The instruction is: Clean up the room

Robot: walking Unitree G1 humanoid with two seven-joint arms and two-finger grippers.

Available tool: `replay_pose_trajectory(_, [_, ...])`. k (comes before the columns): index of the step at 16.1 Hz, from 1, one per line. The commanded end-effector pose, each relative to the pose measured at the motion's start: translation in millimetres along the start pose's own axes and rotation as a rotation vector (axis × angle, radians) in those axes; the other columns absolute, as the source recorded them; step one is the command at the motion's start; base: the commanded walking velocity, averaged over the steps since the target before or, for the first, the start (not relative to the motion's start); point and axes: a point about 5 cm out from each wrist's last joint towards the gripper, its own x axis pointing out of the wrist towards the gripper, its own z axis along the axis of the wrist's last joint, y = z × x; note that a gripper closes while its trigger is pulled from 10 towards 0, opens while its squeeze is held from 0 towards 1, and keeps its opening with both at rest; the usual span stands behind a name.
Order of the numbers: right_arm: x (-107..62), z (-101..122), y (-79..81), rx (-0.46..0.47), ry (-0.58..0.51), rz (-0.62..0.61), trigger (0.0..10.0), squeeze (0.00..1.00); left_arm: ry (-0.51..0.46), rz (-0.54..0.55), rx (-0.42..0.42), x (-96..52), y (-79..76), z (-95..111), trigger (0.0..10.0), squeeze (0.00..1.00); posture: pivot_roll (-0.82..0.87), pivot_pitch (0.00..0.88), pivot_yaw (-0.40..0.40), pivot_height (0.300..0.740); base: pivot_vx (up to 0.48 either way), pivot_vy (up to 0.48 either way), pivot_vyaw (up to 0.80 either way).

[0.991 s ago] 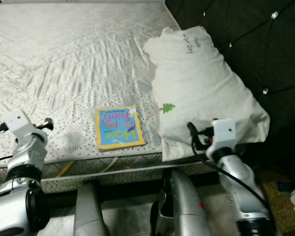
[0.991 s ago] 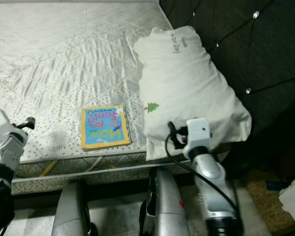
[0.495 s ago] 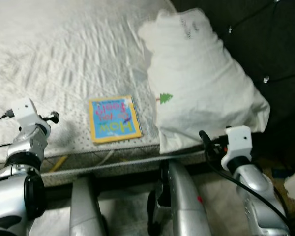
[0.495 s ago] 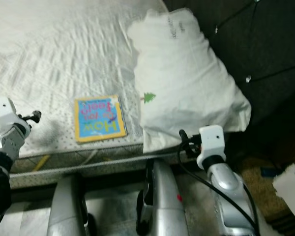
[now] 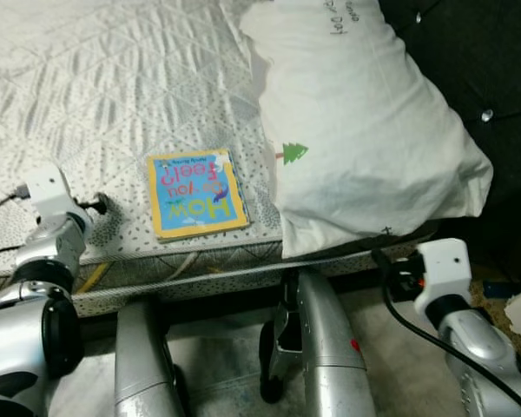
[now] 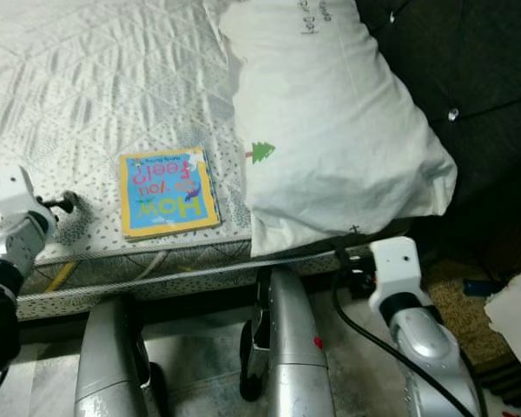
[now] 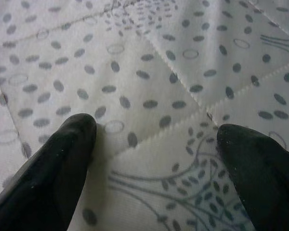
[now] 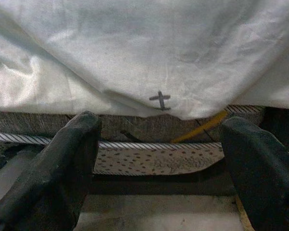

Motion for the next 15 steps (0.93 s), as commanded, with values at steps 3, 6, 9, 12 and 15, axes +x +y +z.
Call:
replay_pose_trajectory(3, [-7.6, 2, -8.1, -0.012, 0.011, -0.02, 10.0, 0.0, -0.021, 0.007, 0.148, 0.1, 5.8, 12, 10.0, 0.0, -0.16, 0.265, -0.074, 0.471, 0.0, 0.0, 0.0])
replay_pose_trajectory(6, [-9.4, 2, -8.3, -0.006, 0.018, -0.017, 10.0, 0.0, -0.025, -0.076, 0.217, 1.0, -14.5, 15, 10.0, 0.0, -0.15, 0.267, -0.074, 0.471, 0.0, 0.0, 0.0])
replay_pose_trajectory(9, [-9.1, 2, -6.7, -0.011, 0.022, -0.013, 10.0, 0.0, -0.021, -0.132, 0.247, 1.0, -29.9, 11, 10.0, 0.0, -0.15, 0.26, -0.075, 0.471, 0.0, 0.0, 0.0])
replay_pose_trajectory(12, [-7.7, 2, -6.0, -0.012, 0.024, -0.015, 10.0, 0.0, -0.019, -0.198, 0.294, 0.3, -44.9, 8, 10.0, 0.0, -0.15, 0.251, -0.069, 0.471, 0.0, 0.0, 0.0])
replay_pose_trajectory(15, [-6.5, 2, -4.8, -0.009, 0.023, -0.016, 10.0, 0.0, -0.024, -0.23, 0.318, -0.2, -52.0, 9, 10.0, 0.0, -0.15, 0.245, -0.064, 0.471, 0.0, 0.0, 0.0])
